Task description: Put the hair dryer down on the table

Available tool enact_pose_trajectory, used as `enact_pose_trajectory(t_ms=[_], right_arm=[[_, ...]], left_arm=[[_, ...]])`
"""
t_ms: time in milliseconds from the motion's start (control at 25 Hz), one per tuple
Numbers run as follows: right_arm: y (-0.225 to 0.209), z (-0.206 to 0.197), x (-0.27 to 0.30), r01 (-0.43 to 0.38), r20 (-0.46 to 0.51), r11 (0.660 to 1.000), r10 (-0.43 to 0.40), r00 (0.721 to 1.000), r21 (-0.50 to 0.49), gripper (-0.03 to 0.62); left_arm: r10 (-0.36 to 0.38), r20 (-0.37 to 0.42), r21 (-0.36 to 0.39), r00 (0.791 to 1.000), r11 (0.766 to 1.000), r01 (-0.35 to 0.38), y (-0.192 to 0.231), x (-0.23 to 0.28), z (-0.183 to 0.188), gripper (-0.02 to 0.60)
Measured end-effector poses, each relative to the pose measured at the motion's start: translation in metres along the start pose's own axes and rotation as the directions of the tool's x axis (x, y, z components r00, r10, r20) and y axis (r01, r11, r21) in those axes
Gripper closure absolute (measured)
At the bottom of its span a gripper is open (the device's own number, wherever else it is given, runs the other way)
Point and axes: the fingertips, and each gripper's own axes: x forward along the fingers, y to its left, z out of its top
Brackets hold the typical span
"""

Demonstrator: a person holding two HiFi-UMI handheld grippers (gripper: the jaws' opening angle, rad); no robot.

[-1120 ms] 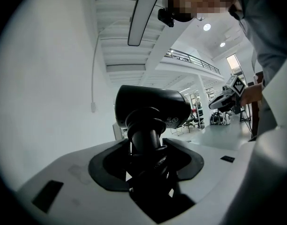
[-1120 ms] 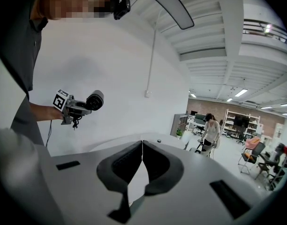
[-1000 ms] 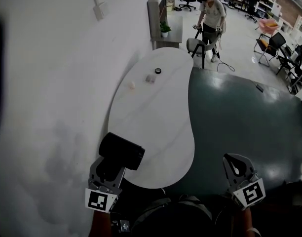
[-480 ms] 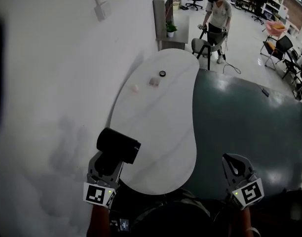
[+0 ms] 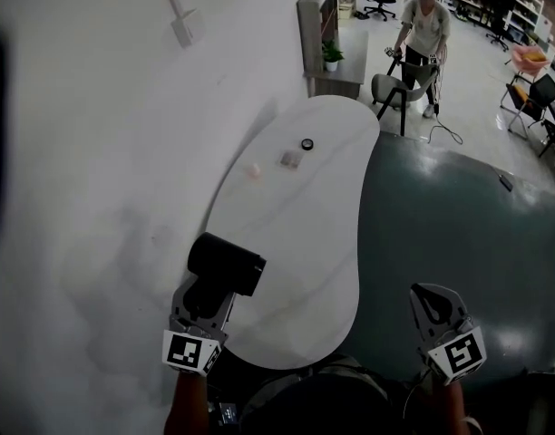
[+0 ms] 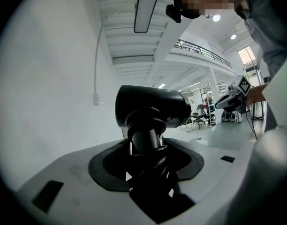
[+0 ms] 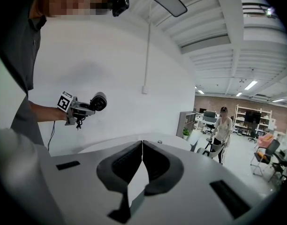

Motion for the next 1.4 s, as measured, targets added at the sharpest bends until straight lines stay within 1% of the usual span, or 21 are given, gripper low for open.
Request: enact_pose_trajectory(t_ms=[160,280,400,560,680,840,1000,1160,1400], right_arm=[[-0.002,-0.002,0.004,-0.023,-0.001,1.0,0.023,1.0,0.006,0.585],[-0.004,-0.007,0.006,-0.019,-0.016,0.999,0.02,1.0,0.029,0.585],[-0.007,-0.016,0.01,-0.009,-0.044,0.999,0.011,0.999,0.042,0.585],[-0.006,-0.026,0.015,0.01,-0.078,0.999,-0.006,0.997,0.052,0.585],[-0.005,-0.028,0.017,0.036,-0.104,0.998,-0.03,0.994,0.059,0.585],[-0.008,-0.034,0.016,0.064,-0.151,0.996,-0.054,0.987,0.065,0.585],[-0.01,-0.042,0.021,0.077,-0.186,0.994,-0.061,0.981,0.08,0.585],[-0.007,-0.045,0.029,0.079,-0.205,0.993,-0.059,0.977,0.091,0.585],[-0.001,-0.054,0.038,0.081,-0.249,0.991,-0.052,0.967,0.107,0.585]], left_arm=[[-0.001,-0.013,0.013,1.0,1.0,0.002,-0.001,0.016,0.001,0.365],[-0.015,-0.013,0.011,1.0,1.0,0.015,0.002,0.031,0.0,0.366],[-0.031,-0.02,-0.007,0.999,1.0,0.03,0.008,0.051,-0.009,0.367],[-0.05,-0.04,-0.053,0.998,0.997,0.048,0.019,0.081,-0.033,0.365],[-0.058,-0.063,-0.067,0.996,0.996,0.053,0.03,0.103,-0.053,0.365],[-0.056,-0.088,-0.098,0.995,0.994,0.047,0.045,0.131,-0.074,0.367],[-0.056,-0.118,-0.135,0.991,0.99,0.04,0.056,0.161,-0.097,0.365],[-0.071,-0.16,-0.168,0.985,0.985,0.043,0.061,0.185,-0.126,0.367],[-0.105,-0.224,-0.189,0.969,0.98,0.063,0.061,0.214,-0.169,0.366]])
